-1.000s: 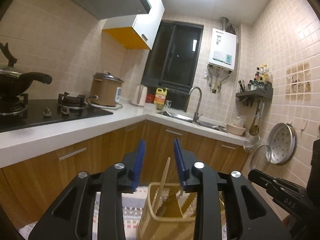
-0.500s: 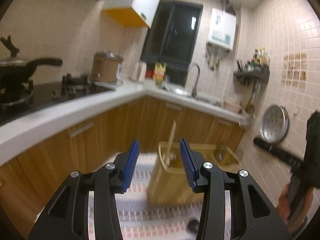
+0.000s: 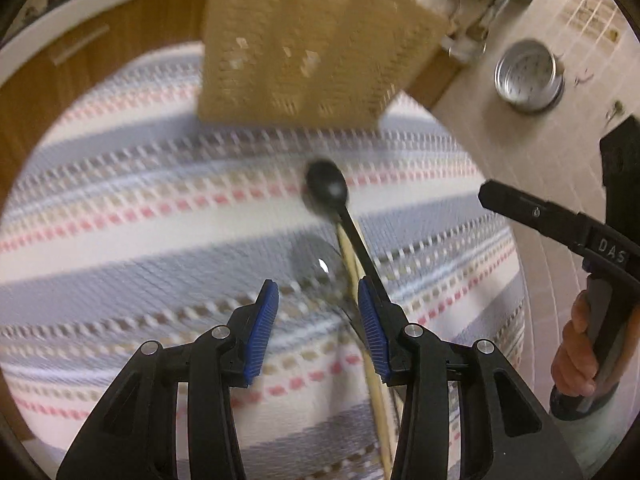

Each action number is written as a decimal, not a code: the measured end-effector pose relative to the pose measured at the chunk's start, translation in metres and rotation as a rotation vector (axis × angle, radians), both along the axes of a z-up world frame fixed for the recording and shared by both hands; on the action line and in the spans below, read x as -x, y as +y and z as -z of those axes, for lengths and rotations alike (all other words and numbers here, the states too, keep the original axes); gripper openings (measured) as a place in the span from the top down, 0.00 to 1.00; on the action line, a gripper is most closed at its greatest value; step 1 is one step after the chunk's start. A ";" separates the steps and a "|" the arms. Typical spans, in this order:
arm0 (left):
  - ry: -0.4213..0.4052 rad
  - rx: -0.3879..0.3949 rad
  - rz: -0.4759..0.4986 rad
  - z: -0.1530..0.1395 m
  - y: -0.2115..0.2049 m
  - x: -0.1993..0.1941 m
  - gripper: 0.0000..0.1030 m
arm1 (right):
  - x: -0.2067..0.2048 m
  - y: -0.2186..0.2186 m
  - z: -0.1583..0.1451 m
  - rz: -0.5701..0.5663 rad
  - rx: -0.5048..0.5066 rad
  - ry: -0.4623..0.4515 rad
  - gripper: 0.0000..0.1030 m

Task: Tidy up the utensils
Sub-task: 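Move both tools back down to the remaining utensils on the cloth, then grasp a clear spoon with the left tool while the right tool grasps the black spoon, then carry both spoons over the beige basket and open both tools to drop them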

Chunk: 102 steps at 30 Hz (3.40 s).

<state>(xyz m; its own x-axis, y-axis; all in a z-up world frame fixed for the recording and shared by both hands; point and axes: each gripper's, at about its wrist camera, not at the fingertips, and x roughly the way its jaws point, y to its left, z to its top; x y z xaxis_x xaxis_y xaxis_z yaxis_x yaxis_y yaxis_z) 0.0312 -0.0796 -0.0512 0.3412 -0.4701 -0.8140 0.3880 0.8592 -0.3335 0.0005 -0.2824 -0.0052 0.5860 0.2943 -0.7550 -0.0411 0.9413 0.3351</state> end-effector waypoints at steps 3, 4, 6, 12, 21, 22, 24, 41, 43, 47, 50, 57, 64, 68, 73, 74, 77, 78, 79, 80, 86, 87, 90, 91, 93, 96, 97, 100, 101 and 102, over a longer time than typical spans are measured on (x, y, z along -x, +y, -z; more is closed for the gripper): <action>-0.005 -0.043 -0.007 0.009 -0.013 0.008 0.62 | 0.004 0.001 0.003 -0.009 0.016 0.014 0.55; -0.018 -0.064 -0.011 0.008 -0.018 0.013 0.62 | 0.004 0.000 0.003 -0.012 0.020 0.017 0.55; -0.051 -0.120 -0.020 0.010 -0.026 0.019 0.62 | 0.006 0.001 0.003 -0.015 0.033 0.021 0.55; -0.112 -0.225 -0.026 0.011 -0.043 0.020 0.75 | 0.007 0.012 0.009 -0.035 0.060 0.044 0.55; -0.018 -0.108 0.021 0.007 -0.012 0.000 0.94 | -0.010 0.035 0.016 -0.105 0.091 0.106 0.64; -0.011 -0.101 0.025 0.008 -0.010 -0.001 0.94 | -0.014 0.039 0.018 -0.117 0.089 0.117 0.65; -0.009 -0.102 0.030 0.007 -0.006 -0.003 0.94 | -0.023 0.049 0.022 -0.137 0.098 0.139 0.68; 0.039 -0.054 0.050 0.004 0.031 -0.016 0.92 | -0.088 0.095 0.045 -0.183 0.151 0.300 0.92; 0.041 -0.053 0.061 0.003 0.030 -0.016 0.88 | -0.087 0.088 0.043 -0.167 0.132 0.294 0.93; 0.039 -0.076 0.078 -0.003 0.031 -0.009 0.78 | -0.082 0.061 0.036 -0.117 0.122 0.280 0.94; 0.026 -0.163 0.113 -0.002 0.016 -0.004 0.78 | -0.074 0.046 0.034 -0.089 0.144 0.277 0.94; -0.028 -0.404 0.176 -0.003 -0.020 0.007 0.77 | -0.057 0.044 0.040 -0.091 0.230 0.280 0.94; 0.003 -0.438 0.172 -0.002 -0.025 -0.006 0.90 | -0.048 0.082 0.041 -0.127 0.317 0.241 0.94; -0.005 -0.351 0.144 -0.005 -0.013 -0.008 0.90 | -0.043 0.089 0.035 -0.130 0.298 0.211 0.94; -0.074 -0.105 0.066 -0.025 0.030 -0.005 0.90 | -0.027 0.088 0.011 -0.171 0.258 0.089 0.94; -0.105 -0.055 0.044 -0.034 0.037 -0.004 0.90 | -0.023 0.087 0.007 -0.171 0.252 0.070 0.94; -0.193 0.025 -0.006 -0.056 0.051 -0.002 0.90 | -0.016 0.085 -0.006 -0.167 0.206 0.014 0.94; -0.227 0.054 -0.028 -0.066 0.057 -0.002 0.90 | -0.014 0.084 -0.010 -0.164 0.190 -0.005 0.94; -0.256 0.078 -0.043 -0.074 0.061 -0.001 0.90 | -0.013 0.083 -0.016 -0.160 0.174 -0.028 0.94; -0.288 0.100 -0.056 -0.080 0.067 -0.003 0.90 | -0.015 0.078 -0.022 -0.156 0.164 -0.047 0.94; -0.526 0.216 -0.156 -0.144 0.073 -0.007 0.90 | -0.020 0.062 -0.072 -0.125 0.079 -0.220 0.94; -0.561 0.232 -0.169 -0.150 0.071 -0.012 0.90 | -0.023 0.060 -0.082 -0.119 0.065 -0.253 0.94; -0.667 0.293 -0.210 -0.177 0.056 -0.022 0.90 | -0.036 0.057 -0.109 -0.095 0.036 -0.362 0.94; -0.689 0.312 -0.217 -0.182 0.050 -0.028 0.90 | -0.038 0.056 -0.115 -0.089 0.030 -0.385 0.94; -0.747 0.338 -0.255 -0.201 0.041 -0.030 0.90 | -0.049 0.054 -0.127 -0.078 0.013 -0.428 0.94; -0.811 0.372 -0.261 -0.216 0.034 -0.032 0.90 | -0.062 0.052 -0.139 -0.081 0.003 -0.485 0.94; -0.839 0.375 -0.259 -0.219 0.033 -0.034 0.90 | -0.065 0.052 -0.142 -0.084 0.002 -0.498 0.94; -0.878 0.405 -0.267 -0.219 0.035 -0.043 0.90 | -0.076 0.049 -0.150 -0.093 0.004 -0.541 0.94; -0.871 0.428 -0.271 -0.219 0.036 -0.049 0.90 | -0.079 0.048 -0.152 -0.089 0.007 -0.546 0.94; -0.868 0.439 -0.276 -0.213 0.038 -0.054 0.90 | -0.083 0.046 -0.154 -0.084 0.001 -0.553 0.94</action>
